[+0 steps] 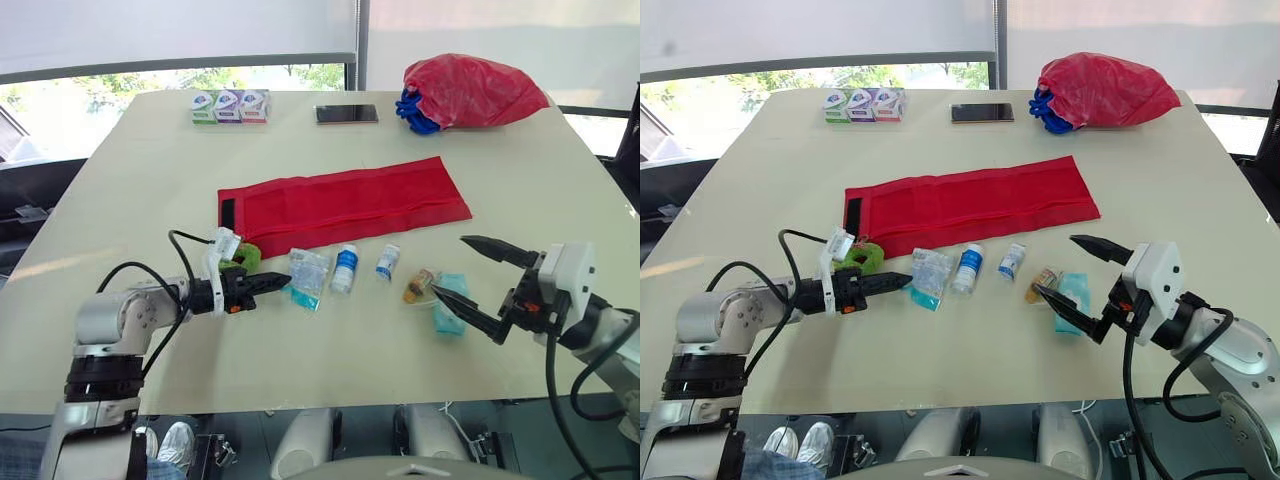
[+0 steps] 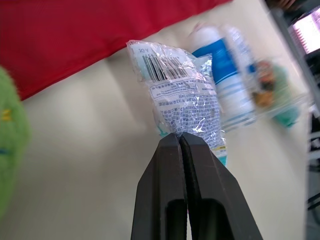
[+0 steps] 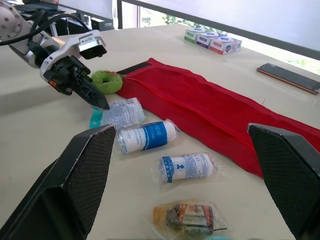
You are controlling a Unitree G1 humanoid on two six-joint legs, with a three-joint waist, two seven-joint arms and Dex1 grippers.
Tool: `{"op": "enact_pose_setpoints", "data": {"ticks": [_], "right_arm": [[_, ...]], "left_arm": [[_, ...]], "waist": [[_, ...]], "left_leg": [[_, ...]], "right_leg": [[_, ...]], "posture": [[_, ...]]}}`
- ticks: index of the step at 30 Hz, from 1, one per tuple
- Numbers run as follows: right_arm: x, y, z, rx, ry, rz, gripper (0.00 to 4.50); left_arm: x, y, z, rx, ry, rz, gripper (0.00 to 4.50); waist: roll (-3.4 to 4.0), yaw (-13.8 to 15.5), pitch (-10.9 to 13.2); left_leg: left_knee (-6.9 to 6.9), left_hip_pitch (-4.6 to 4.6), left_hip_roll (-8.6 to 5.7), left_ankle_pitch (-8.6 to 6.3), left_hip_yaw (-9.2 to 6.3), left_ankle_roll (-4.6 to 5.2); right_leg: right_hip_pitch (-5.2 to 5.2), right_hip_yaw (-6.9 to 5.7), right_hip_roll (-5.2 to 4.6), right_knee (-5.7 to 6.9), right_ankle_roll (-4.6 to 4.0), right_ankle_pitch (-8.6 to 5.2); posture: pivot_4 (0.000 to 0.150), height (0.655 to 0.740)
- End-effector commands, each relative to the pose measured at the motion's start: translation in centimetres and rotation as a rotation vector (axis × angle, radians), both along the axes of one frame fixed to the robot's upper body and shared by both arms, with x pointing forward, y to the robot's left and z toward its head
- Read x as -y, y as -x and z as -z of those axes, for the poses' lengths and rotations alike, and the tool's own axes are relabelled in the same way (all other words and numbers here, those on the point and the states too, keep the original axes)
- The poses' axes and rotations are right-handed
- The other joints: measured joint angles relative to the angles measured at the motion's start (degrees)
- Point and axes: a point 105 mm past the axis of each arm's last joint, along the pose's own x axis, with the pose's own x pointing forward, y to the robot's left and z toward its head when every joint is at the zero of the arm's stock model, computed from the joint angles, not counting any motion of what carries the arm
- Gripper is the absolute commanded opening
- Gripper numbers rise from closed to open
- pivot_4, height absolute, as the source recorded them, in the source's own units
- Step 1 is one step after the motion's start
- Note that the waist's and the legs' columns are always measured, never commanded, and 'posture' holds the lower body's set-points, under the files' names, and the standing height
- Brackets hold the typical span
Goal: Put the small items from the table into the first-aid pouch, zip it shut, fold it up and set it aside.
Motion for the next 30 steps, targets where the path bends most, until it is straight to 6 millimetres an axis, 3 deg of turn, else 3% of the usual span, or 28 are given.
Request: {"op": "enact_pose_setpoints", "data": {"ticks": [1, 7, 13, 17, 20, 30], "right_arm": [[-1.0, -0.2, -1.2, -0.008, -0.084, -0.004, 4.5], [-3.2, -2.3, -2.0, -0.126, -0.232, 0.042, 4.5], [-6.7, -3.8, -3.1, -0.31, -0.45, 0.043, 4.5], [-7.7, -4.0, -3.6, -0.383, -0.515, 0.044, 4.5], [-8.2, -4.3, -4.4, -0.406, -0.568, 0.046, 4.5], [-7.5, -5.1, -4.5, -0.444, -0.546, 0.055, 4.5]], "left_arm": [[0.7, 0.0, -4.0, 0.138, 0.089, -0.002, 0.03], [4.6, -1.3, -8.5, 0.247, 0.311, -0.036, 0.03], [9.6, -1.9, -10.4, 0.25, 0.455, -0.082, 0.03], [10.6, -2.0, -10.9, 0.23, 0.51, -0.108, 0.03], [11.5, -1.0, -10.4, 0.215, 0.48, -0.05, 0.03], [11.7, 0.2, -9.5, 0.209, 0.392, 0.052, 0.03]], "waist": [[0.0, 0.01, 0.0], [-0.09, 0.16, 0.01], [-0.15, -0.17, -0.02], [-0.15, -0.13, -0.03], [-0.15, -0.18, -0.03], [-0.14, -0.5, -0.03]], "left_leg": [[0.0, 0.0, 0.0, 0.0, 0.0, 0.0], [0.04, -0.02, -0.05, 0.02, -0.05, -0.04], [0.04, -0.04, -0.06, 0.06, 0.01, -0.11], [0.03, -0.09, -0.05, 0.12, 0.09, -0.21], [0.03, -0.09, -0.07, 0.13, 0.17, -0.2], [0.03, -0.09, -0.09, 0.13, 0.22, -0.19]], "right_leg": [[0.0, 0.0, -0.01, 0.0, 0.0, 0.0], [0.0, -0.02, -0.02, 0.03, 0.0, 0.01], [-0.07, 0.07, 0.01, 0.14, -0.01, 0.02], [-0.27, 0.09, 0.12, 0.32, -0.02, 0.01], [-0.29, 0.05, 0.2, 0.36, -0.02, 0.01], [-0.31, 0.04, 0.33, 0.36, -0.03, 0.0]], "posture": [[0.15, 0.74], [0.15, 0.74], [0.15, 0.74], [0.15, 0.74], [0.15, 0.74], [0.15, 0.74]]}}
